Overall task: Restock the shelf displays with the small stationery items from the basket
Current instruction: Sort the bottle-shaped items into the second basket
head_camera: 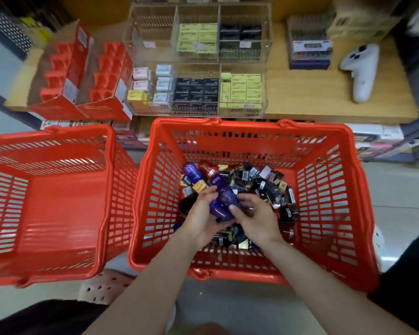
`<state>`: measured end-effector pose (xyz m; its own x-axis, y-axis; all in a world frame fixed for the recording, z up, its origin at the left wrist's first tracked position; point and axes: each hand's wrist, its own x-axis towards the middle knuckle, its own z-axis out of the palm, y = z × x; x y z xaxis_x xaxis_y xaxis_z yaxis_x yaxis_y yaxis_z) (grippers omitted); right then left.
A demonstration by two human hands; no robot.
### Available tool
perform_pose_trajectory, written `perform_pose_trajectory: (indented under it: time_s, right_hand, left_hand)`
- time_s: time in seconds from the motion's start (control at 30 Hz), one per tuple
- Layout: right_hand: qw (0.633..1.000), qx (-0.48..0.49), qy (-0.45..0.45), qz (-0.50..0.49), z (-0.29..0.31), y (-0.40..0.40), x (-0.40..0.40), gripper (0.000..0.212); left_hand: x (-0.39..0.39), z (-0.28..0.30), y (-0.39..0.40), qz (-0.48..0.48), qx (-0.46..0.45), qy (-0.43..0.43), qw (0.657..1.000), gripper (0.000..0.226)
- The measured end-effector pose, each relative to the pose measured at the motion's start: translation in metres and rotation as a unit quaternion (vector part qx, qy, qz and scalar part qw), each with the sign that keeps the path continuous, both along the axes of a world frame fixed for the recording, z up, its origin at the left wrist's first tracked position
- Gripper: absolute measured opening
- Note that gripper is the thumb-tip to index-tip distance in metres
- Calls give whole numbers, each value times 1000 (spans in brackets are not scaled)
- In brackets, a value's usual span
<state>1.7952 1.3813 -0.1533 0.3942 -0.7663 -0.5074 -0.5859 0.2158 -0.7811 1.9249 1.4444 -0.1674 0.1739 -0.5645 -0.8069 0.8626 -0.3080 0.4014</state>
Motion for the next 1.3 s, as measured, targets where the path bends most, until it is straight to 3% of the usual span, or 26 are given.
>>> perform_pose_trajectory:
  time_s: [0.07,0.13,0.2,0.27,0.33,0.4,0.43,0.57,0.7,1.03,1.3]
  right_hand:
    - [998,-9,-11,61,0,0,5,32]
    - [995,12,-31,98,0,-9,5,28]
    - [994,-76,15,80,-7,-29,-5,28]
    - [953,-209,165,147,-18,-55,-21,52]
    - [882,-238,289,288,-32,-76,-30,75]
    - [835,-225,316,391,-48,-85,-31,77]
    - [828,-213,316,411,-55,-86,-29,75]
    - [837,-230,320,380,-67,-80,-23,61]
    - [874,-243,259,331,-69,-81,-23,51]
    - [952,-139,168,214,-76,-82,-24,49]
    - [983,-80,119,114,-63,-88,-24,46]
  left_hand:
    - [1,4,-4,-35,2,-15,999,43]
    - [5,-2,-7,-46,26,-58,997,37]
    - [13,-12,-8,-41,61,-95,993,29]
    - [24,-23,-10,-56,88,-135,985,31]
    - [33,-31,-15,-89,115,-197,970,33]
    - [42,-36,-22,-117,143,-273,944,33]
    - [45,-41,-26,-123,148,-300,934,32]
    - [54,-51,-38,-169,156,-378,897,30]
    - [55,-56,-47,-249,144,-424,859,38]
    - [40,-72,-67,-288,198,-415,840,54]
    - [30,-69,-74,-223,154,-369,889,64]
